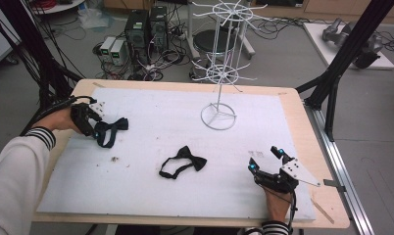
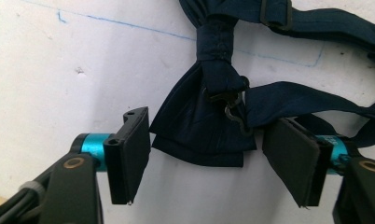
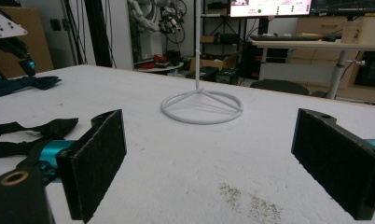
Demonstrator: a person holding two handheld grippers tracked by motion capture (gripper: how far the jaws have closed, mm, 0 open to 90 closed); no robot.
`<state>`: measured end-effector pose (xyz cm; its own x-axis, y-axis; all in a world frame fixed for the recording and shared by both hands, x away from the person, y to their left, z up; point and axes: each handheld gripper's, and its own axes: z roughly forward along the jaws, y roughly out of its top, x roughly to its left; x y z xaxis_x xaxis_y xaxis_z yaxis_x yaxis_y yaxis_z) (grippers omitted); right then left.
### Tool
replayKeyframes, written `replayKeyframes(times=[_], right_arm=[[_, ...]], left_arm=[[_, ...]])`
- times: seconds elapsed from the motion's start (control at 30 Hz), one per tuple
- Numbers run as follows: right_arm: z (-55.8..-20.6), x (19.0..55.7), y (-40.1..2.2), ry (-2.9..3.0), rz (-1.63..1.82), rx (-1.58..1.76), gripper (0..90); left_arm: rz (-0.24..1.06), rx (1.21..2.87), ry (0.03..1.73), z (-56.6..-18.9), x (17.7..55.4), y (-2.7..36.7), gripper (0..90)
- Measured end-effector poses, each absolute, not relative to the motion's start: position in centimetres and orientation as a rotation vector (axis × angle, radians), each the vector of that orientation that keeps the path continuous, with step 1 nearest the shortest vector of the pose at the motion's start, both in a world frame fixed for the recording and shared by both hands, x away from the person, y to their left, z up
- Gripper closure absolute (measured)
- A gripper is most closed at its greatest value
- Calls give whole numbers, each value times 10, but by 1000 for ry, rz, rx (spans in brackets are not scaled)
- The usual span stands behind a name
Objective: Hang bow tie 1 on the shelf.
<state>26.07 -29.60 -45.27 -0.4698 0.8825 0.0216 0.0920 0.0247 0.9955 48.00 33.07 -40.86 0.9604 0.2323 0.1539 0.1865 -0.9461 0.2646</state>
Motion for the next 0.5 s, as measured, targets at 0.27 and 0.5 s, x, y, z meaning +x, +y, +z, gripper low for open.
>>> replayKeyframes(times=[0.27,0.5], right_arm=[[-453,260,-296,1639,1513,1008,95],[-453,260,-296,1639,1515,1009,95]], left_arm=[[197,2858,290,-406,481,334,647],[186,2849,329,-405,478,333,809]])
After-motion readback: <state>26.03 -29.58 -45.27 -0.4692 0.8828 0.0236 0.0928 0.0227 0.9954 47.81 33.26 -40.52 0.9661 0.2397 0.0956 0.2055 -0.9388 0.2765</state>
